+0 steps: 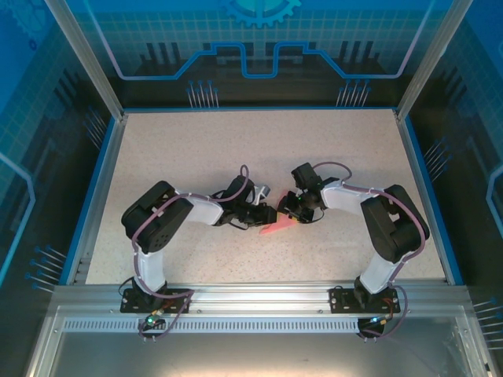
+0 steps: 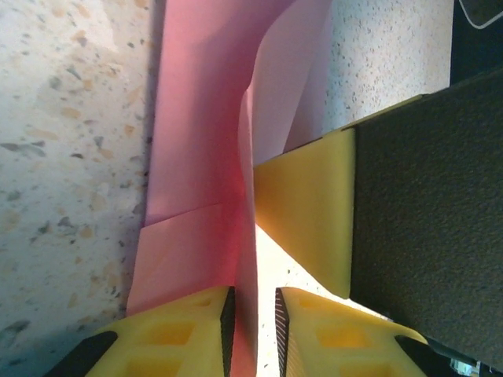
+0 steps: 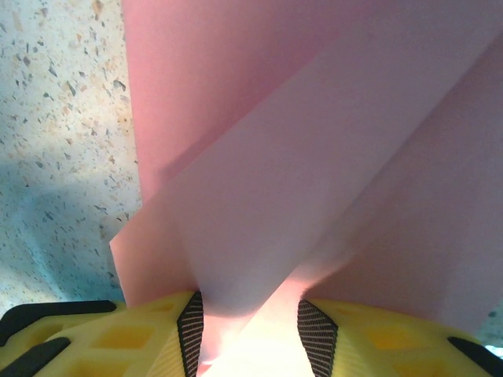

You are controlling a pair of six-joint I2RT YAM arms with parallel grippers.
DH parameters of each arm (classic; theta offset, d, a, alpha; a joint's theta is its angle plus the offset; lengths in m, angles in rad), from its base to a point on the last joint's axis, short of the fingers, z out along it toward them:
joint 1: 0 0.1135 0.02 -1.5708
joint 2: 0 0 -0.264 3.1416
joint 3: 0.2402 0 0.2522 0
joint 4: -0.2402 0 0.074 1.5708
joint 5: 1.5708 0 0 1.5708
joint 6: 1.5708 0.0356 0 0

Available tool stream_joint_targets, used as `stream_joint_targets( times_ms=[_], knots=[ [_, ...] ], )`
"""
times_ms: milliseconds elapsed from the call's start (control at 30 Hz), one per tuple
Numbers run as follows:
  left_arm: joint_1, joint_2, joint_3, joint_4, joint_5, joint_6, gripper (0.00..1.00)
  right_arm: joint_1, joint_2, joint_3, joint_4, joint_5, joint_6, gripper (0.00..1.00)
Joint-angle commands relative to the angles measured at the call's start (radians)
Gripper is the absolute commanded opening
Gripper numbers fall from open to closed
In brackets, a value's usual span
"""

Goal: Fold a paper plane with a square sheet of paper (pick it up from the middle)
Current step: Fourth fold the wing at the center of the table.

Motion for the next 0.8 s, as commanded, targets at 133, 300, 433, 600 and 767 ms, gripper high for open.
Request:
stream_joint_targets(
  times_ms=[133,300,433,600,767],
  knots=[
    [0.031,-0.011,0.000,0.041,0.045,-0.011,0.27,0.012,0.114,-0.059,-0.101,0.084,0.012,0.44],
    [0.050,-0.081,-0.041,0.044,-0.004,-0.010,0.31,0.018,0.122,-0.044,-0.128,0.108,0.019,0.44],
    [0.055,-0.115,-0.084,0.071,-0.045,-0.014,0.31,0.022,0.139,-0.030,-0.155,0.121,0.038,0.45],
    [0.056,-0.134,-0.127,0.160,-0.048,-0.027,0.29,0.024,0.164,0.001,-0.183,0.127,0.057,0.46],
    [0.055,-0.142,-0.139,0.184,-0.037,-0.022,0.29,0.024,0.181,0.009,-0.198,0.129,0.071,0.48]
  ],
)
